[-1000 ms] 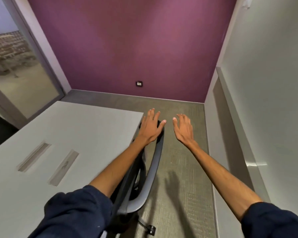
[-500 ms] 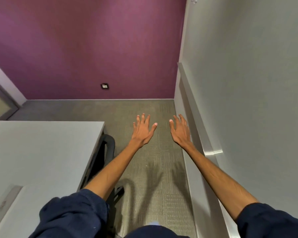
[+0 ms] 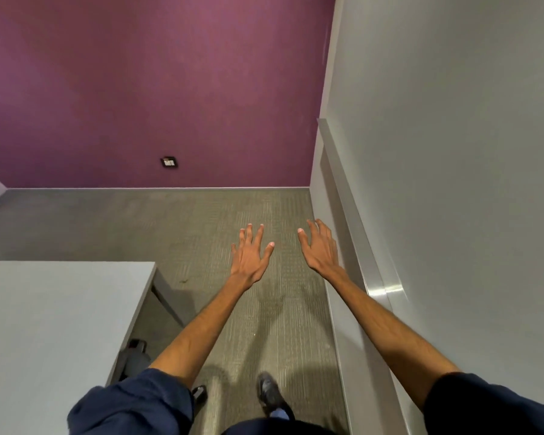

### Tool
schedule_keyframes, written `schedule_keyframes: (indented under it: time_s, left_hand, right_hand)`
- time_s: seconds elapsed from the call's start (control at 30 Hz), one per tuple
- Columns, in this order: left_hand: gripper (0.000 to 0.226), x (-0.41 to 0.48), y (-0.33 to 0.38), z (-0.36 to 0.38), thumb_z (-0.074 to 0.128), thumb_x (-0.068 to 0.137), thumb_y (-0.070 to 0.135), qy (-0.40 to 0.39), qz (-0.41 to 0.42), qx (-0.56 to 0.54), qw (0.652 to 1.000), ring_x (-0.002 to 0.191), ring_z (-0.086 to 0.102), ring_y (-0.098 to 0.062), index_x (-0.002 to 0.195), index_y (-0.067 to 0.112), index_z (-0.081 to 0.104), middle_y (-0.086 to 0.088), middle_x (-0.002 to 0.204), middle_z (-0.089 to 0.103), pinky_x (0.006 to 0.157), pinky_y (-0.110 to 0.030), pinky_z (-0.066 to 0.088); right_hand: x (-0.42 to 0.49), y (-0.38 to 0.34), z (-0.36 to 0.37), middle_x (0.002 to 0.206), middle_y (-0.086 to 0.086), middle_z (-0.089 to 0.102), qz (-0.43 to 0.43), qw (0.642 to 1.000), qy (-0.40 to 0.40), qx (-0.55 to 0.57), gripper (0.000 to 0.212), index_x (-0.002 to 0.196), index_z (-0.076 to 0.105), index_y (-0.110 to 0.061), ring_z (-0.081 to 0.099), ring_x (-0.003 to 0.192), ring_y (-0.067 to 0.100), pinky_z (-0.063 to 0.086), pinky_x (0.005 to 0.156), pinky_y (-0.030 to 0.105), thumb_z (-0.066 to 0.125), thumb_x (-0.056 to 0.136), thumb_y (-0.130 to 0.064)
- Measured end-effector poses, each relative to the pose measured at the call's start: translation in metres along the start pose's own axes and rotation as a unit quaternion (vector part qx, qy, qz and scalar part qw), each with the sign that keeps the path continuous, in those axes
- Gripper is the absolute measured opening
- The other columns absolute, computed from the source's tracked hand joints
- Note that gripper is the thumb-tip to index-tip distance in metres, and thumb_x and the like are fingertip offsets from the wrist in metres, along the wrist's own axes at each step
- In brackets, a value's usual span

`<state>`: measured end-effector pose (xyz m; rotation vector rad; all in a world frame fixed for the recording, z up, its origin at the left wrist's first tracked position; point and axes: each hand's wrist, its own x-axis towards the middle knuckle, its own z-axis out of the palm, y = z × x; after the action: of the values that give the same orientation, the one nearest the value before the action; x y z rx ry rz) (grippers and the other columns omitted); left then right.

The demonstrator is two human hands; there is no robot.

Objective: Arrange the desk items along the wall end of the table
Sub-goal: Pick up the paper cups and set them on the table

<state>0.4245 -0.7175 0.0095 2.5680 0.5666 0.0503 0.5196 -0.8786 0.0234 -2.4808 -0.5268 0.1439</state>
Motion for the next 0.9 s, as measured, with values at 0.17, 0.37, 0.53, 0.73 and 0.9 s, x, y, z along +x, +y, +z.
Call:
schedule_keyframes:
  time_s: [0.17,0.37,0.53,0.73,0.9]
  left_hand:
    - [0.066,0.089,-0.027,-0.017,0.026,0.103,0.052,0.003,-0.028,0.022,0.999,0.155,-0.004,-0.026,0.158,0.023,0.006,-0.008,0.166,-0.002,0.124,-0.056,0.010]
    - [0.067,0.154,-0.057,-0.042,0.026,0.103,0.052,0.022,-0.061,-0.005,0.998,0.155,-0.006,-0.023,0.158,0.021,0.004,-0.008,0.166,-0.002,0.125,-0.054,0.008]
    - [0.067,0.200,-0.102,-0.062,0.025,0.103,0.051,0.040,-0.113,-0.002,0.993,0.155,-0.006,-0.024,0.158,0.020,0.005,-0.007,0.166,0.000,0.124,-0.054,0.009]
    - [0.066,0.274,-0.162,-0.084,0.025,0.103,0.052,0.057,-0.175,-0.001,0.983,0.155,-0.005,-0.024,0.158,0.020,0.005,-0.008,0.166,0.000,0.124,-0.054,0.009]
    - [0.067,0.348,-0.205,-0.114,0.024,0.103,0.052,0.073,-0.227,-0.003,0.971,0.155,-0.006,-0.024,0.158,0.020,0.004,-0.009,0.166,-0.001,0.125,-0.054,0.008]
  right_hand:
    - [0.099,-0.025,0.012,0.163,0.008,0.023,-0.032,0.999,-0.014,-0.015,0.058,0.152,0.032,-0.013,0.020,0.151,0.025,0.026,0.121,0.050,0.033,0.104,-0.046]
    - [0.181,-0.065,0.044,0.162,0.006,0.025,-0.064,0.996,-0.052,-0.024,0.060,0.152,0.032,-0.012,0.021,0.152,0.022,0.025,0.122,0.047,0.033,0.104,-0.046]
    - [0.243,-0.103,0.084,0.162,0.006,0.026,-0.102,0.991,-0.086,-0.021,0.059,0.152,0.033,-0.012,0.020,0.152,0.021,0.025,0.121,0.046,0.034,0.104,-0.046]
    - [0.340,-0.153,0.138,0.161,0.009,0.027,-0.142,0.982,-0.122,-0.011,0.058,0.150,0.035,-0.013,0.023,0.151,0.023,0.027,0.121,0.046,0.036,0.103,-0.046]
    - [0.435,-0.203,0.174,0.160,0.010,0.028,-0.176,0.973,-0.151,-0.008,0.059,0.150,0.036,-0.012,0.024,0.150,0.024,0.028,0.120,0.046,0.036,0.103,-0.047]
